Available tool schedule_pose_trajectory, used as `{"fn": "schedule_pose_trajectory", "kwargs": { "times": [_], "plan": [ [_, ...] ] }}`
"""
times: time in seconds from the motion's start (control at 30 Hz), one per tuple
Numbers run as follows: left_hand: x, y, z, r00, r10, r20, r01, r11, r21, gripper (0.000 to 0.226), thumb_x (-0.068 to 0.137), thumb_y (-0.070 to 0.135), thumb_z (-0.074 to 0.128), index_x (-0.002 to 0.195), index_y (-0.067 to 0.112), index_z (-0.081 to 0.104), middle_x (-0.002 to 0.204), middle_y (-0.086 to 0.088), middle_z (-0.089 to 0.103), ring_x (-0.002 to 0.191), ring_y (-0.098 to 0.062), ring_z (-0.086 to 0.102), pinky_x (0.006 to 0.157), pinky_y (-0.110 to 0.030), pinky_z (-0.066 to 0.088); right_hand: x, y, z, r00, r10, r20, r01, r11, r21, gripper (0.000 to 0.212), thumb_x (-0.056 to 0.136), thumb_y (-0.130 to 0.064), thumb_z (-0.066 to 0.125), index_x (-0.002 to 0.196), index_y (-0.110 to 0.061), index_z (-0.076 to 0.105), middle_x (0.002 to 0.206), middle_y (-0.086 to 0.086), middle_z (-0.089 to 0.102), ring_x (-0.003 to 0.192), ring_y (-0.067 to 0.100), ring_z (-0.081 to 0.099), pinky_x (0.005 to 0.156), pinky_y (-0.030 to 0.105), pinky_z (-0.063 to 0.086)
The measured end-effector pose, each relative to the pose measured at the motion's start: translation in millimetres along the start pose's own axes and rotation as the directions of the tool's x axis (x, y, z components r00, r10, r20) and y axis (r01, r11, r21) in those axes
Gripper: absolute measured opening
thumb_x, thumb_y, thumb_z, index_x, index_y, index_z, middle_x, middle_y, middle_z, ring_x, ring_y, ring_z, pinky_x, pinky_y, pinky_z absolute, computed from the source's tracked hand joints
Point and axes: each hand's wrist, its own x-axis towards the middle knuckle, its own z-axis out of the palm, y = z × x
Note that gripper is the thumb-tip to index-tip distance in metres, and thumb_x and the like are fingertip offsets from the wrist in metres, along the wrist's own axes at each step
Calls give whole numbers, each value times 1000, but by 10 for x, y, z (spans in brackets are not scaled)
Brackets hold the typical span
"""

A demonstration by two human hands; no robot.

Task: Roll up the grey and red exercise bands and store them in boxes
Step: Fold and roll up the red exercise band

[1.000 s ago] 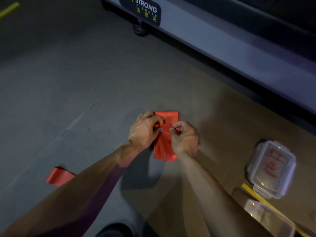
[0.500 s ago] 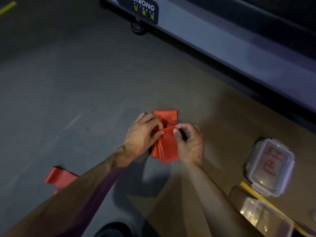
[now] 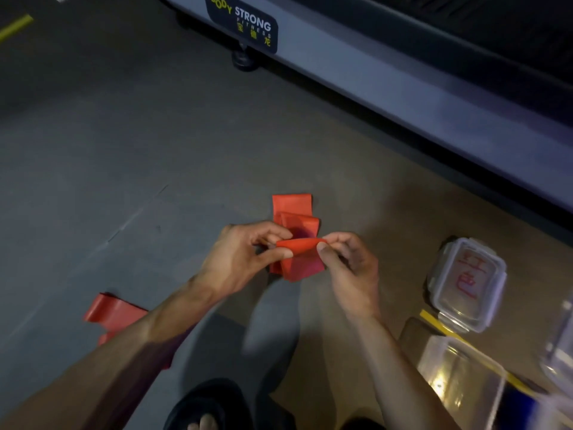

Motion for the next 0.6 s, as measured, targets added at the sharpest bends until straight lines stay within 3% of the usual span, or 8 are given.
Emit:
{"fn": "schedule_pose_trajectory", "kwargs": {
  "times": [0.13, 0.27, 0.4, 0.6],
  "plan": [
    [-215, 206, -67, 1000, -16, -22, 15, 999, -48, 21, 76, 17, 88, 94, 23, 78, 80, 10, 77, 75, -8, 72, 76, -20, 54, -208, -208, -69, 998, -56, 14, 55, 997, 63, 10, 88, 7, 71, 85, -1, 66, 70, -1, 61, 67, 1, 55, 66, 12, 44],
    [-432, 508, -198, 997, 34, -69, -36, 999, -23, 20, 73, 25, 89, 90, 26, 79, 78, 9, 77, 74, -10, 71, 76, -18, 52, -453, -485, -149, 996, -76, 45, 69, 988, 136, 18, 89, 8, 69, 83, -9, 66, 69, 2, 59, 67, 4, 52, 65, 12, 43],
    [-594, 945, -459, 986, 146, -76, -145, 989, 14, 16, 72, 32, 88, 83, 35, 75, 77, 11, 75, 72, -9, 70, 74, -23, 53, -693, -918, -201, 992, -88, 94, 69, 979, 190, 22, 91, 7, 66, 84, -13, 64, 78, -5, 68, 72, 4, 58, 70, 12, 45],
    [-792, 1899, -991, 964, 266, -16, -265, 963, 59, 14, 74, 36, 84, 77, 25, 77, 75, 7, 76, 70, -9, 70, 69, -25, 52, -1002, -1935, -282, 977, -139, 163, 109, 977, 182, 22, 90, 7, 66, 84, -14, 63, 75, -6, 70, 70, 3, 59, 70, 12, 45]
  ]
}}
